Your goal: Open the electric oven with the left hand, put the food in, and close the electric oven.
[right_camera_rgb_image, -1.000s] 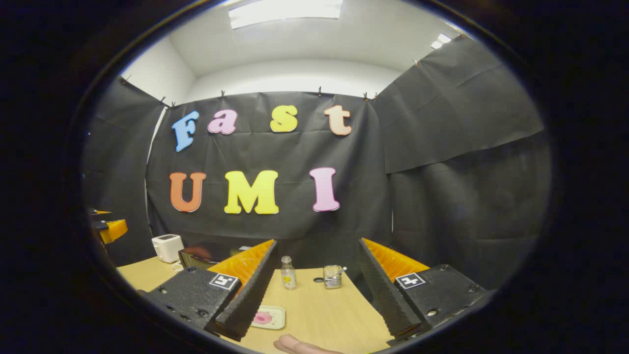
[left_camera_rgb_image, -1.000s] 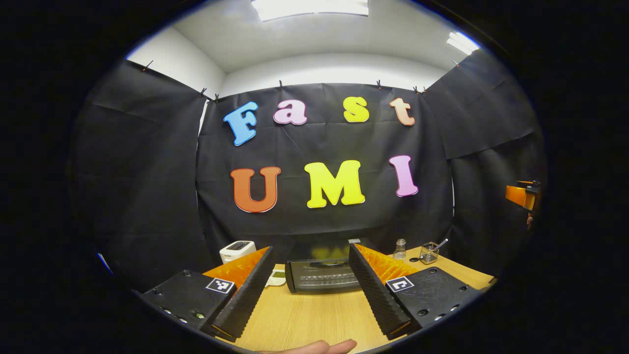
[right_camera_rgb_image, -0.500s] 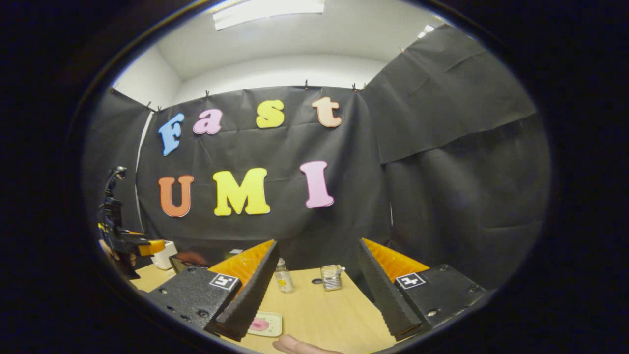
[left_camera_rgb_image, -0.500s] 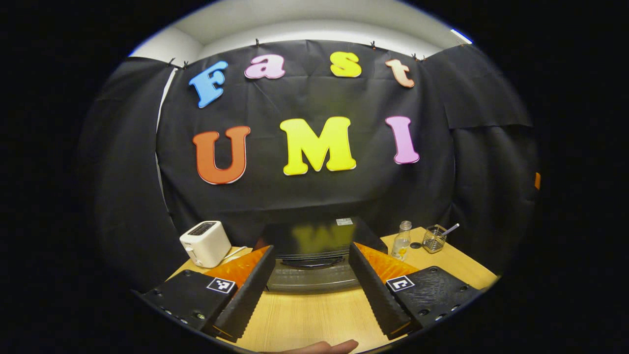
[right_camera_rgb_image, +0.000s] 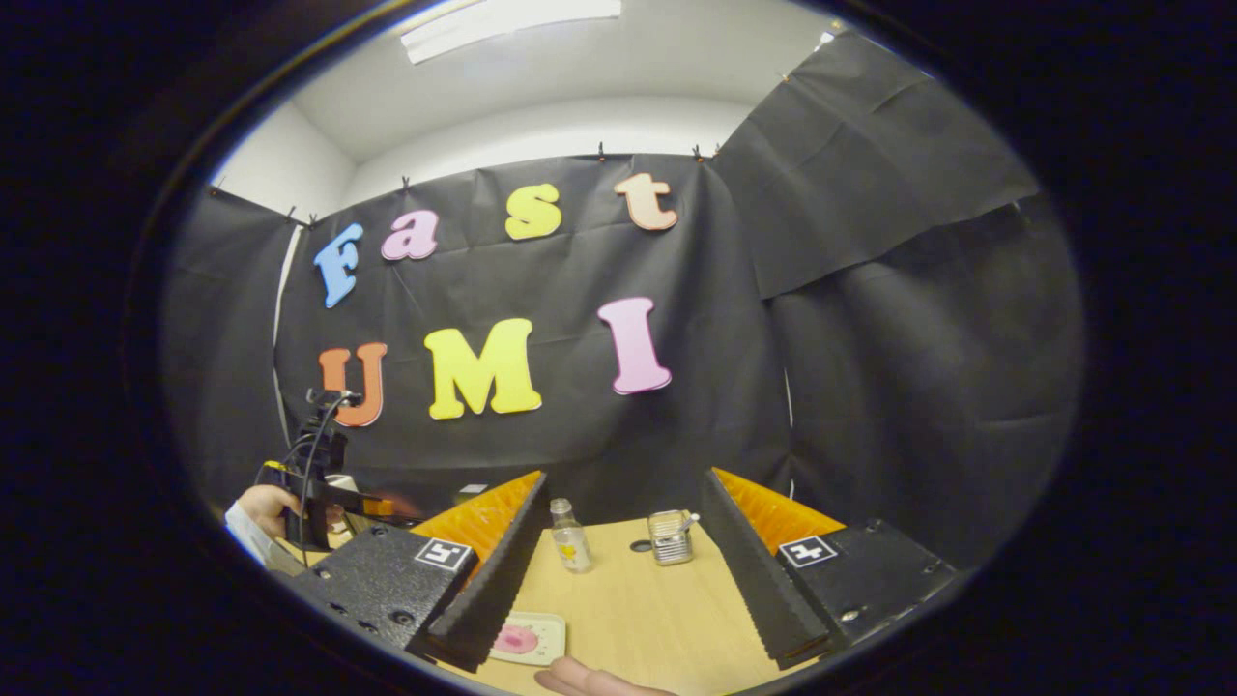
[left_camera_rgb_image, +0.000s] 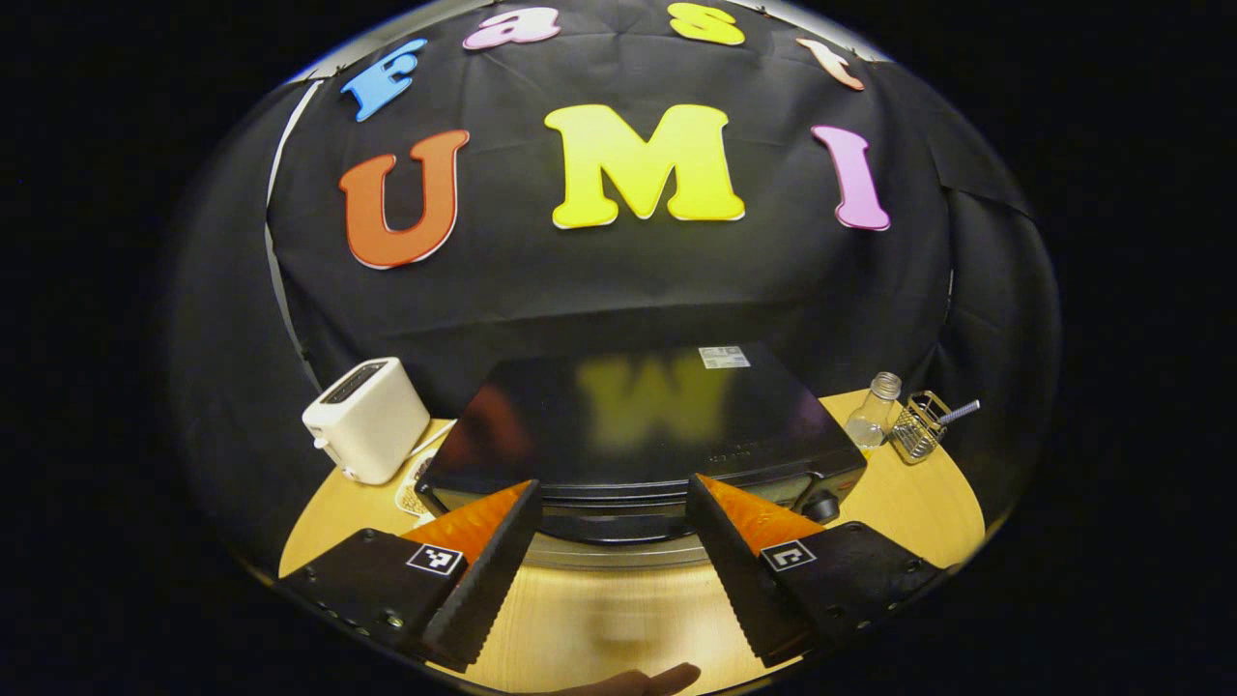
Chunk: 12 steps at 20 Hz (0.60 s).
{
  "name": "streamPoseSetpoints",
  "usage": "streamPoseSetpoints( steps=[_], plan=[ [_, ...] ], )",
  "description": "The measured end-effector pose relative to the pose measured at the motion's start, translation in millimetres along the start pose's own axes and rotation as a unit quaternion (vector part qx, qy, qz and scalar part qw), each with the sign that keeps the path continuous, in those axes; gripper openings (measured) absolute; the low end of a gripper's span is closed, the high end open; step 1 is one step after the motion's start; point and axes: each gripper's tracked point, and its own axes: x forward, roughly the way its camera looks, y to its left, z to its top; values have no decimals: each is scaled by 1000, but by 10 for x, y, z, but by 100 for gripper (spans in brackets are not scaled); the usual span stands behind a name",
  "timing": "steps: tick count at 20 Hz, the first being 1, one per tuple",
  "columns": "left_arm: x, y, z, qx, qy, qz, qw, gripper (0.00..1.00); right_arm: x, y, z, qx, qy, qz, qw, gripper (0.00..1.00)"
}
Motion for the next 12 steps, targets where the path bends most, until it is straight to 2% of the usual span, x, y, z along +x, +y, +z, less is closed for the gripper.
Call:
streamPoseSetpoints(
  steps=[1,5,7,8,9,10,11,12],
  plan=[
    [90,-72,-57,-14,10,-13,1000,96,13,4,-36,-2,5,4,1000,96],
    [143,-81,-22,-1,8,-6,1000,96,-1,-61,-88,-10,11,7,1000,96],
    [130,-89,-27,-19,24,-9,999,96,-64,-40,-104,-10,18,10,1000,96],
    [136,-84,-53,-19,27,-12,999,96,-100,-44,-114,-10,21,9,1000,100],
    [105,-86,-64,-21,28,-16,999,95,-142,-51,-114,-11,25,8,1000,96],
    [77,-86,-76,-23,30,-20,999,96,-194,-52,-121,-13,29,7,999,100],
    [31,-82,-96,-23,31,-23,999,96,-242,-57,-97,-16,29,6,999,96],
    [-10,-88,-130,-23,34,-25,999,96,-301,-63,-68,-18,27,4,999,96]
  ],
)
